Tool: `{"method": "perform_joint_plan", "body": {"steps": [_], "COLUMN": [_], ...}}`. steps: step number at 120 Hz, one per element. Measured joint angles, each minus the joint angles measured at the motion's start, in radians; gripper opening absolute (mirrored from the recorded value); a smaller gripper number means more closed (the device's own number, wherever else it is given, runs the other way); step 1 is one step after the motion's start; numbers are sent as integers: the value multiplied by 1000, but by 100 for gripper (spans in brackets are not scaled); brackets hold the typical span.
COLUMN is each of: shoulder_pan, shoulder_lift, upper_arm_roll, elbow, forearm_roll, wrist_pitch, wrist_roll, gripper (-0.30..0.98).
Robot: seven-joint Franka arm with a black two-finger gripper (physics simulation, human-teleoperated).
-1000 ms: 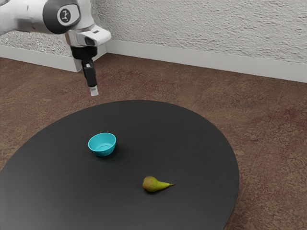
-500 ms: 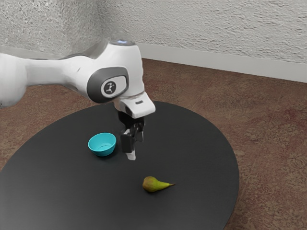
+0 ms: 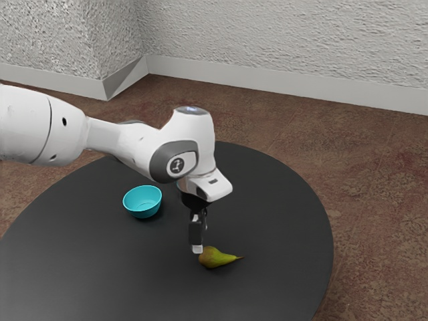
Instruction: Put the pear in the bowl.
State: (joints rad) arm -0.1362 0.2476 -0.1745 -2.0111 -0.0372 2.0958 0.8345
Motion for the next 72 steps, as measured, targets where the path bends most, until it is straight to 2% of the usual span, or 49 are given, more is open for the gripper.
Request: {"method": "perform_joint_plan", "body": {"steps": [8,16,44,60,72], "shoulder_pan": [-16,-22,-30,-29,-28], "shoulder_lift": [30,68,167,180,181], "upper_arm_roll": [0,-1,0,0,1], "elbow": [13,32,49,53,52], "forearm_roll": [50,71,53,50,48], "wrist_pitch": [17,34,98,120,129], "wrist_roll": [-9,-16,-36,-45,-51], "gripper": [69,69,69,69,59]}}
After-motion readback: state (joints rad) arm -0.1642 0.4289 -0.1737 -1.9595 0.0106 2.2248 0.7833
